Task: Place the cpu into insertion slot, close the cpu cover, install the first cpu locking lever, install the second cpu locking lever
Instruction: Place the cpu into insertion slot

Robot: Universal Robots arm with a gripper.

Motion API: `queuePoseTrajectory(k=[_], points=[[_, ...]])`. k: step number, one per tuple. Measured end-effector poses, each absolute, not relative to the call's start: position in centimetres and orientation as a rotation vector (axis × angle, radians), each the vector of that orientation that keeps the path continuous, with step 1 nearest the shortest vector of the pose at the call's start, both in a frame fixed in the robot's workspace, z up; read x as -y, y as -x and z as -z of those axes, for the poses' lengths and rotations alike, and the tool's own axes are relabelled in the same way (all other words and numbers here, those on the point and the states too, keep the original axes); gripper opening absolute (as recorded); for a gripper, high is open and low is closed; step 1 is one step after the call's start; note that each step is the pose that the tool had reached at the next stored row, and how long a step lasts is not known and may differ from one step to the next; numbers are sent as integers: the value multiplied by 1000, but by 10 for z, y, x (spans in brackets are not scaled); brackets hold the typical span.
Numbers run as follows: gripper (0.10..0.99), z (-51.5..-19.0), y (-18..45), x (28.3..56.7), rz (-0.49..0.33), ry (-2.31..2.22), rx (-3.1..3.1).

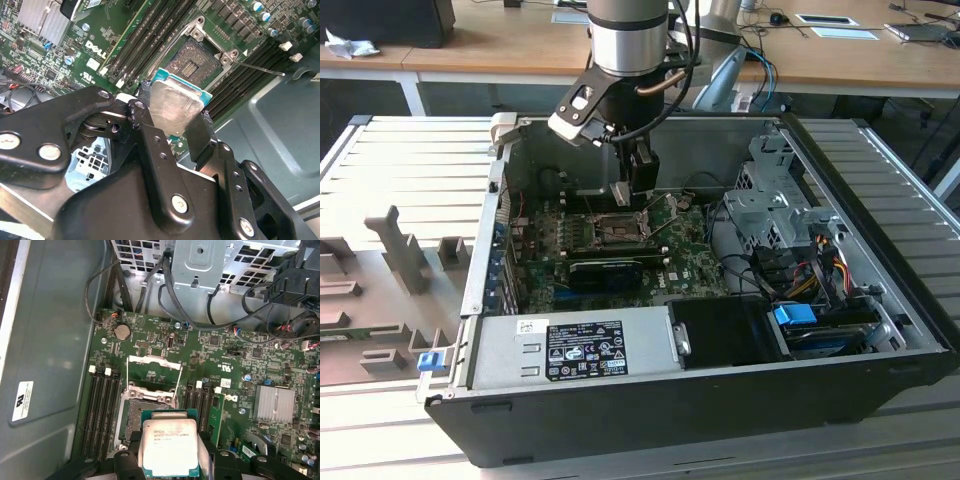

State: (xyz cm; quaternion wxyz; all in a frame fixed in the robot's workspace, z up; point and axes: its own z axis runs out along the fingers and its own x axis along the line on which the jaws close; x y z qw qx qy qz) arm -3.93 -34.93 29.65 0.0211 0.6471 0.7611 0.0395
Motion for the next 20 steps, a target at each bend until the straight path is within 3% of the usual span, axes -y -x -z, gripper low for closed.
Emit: queuePoseTrajectory(k=[20], points=[[525,-287,40,349,-122,-2022,-2345]])
